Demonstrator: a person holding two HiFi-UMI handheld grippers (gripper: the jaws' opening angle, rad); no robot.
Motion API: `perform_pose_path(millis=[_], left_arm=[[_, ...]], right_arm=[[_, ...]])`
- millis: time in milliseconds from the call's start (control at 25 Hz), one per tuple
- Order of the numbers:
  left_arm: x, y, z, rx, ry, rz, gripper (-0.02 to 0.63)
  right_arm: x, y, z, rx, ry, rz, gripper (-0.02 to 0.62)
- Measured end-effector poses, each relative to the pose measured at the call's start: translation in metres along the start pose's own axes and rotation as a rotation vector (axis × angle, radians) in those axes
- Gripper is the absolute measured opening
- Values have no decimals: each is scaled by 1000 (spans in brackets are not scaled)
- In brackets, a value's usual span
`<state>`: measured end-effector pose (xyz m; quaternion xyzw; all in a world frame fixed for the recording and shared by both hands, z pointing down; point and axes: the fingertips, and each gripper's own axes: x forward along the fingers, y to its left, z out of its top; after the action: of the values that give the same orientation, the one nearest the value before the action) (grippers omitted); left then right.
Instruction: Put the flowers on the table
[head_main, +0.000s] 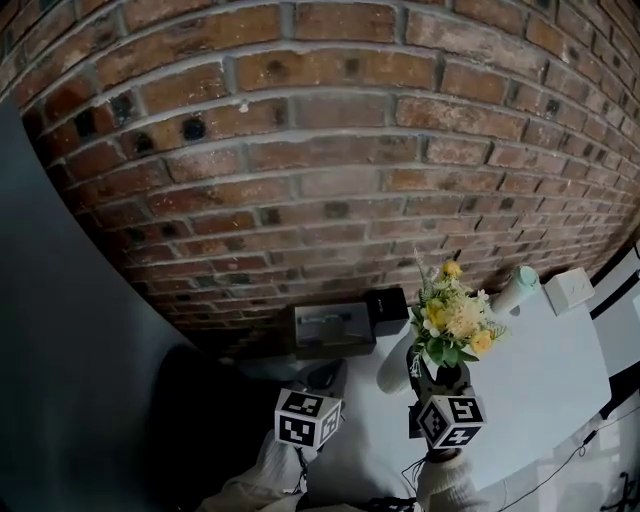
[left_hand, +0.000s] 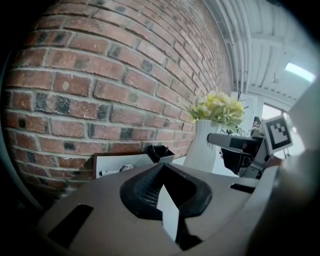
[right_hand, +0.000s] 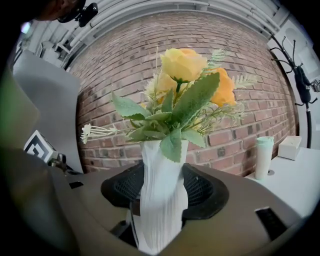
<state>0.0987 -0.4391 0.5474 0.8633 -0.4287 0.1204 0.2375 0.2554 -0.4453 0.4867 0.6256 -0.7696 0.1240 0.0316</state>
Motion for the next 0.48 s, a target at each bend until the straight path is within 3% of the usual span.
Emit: perform_pose_path(millis=[480], left_arm=[[31, 24, -12, -44, 41, -3, 6]], right_arm=[[53, -8, -16, -77, 7, -5, 255]])
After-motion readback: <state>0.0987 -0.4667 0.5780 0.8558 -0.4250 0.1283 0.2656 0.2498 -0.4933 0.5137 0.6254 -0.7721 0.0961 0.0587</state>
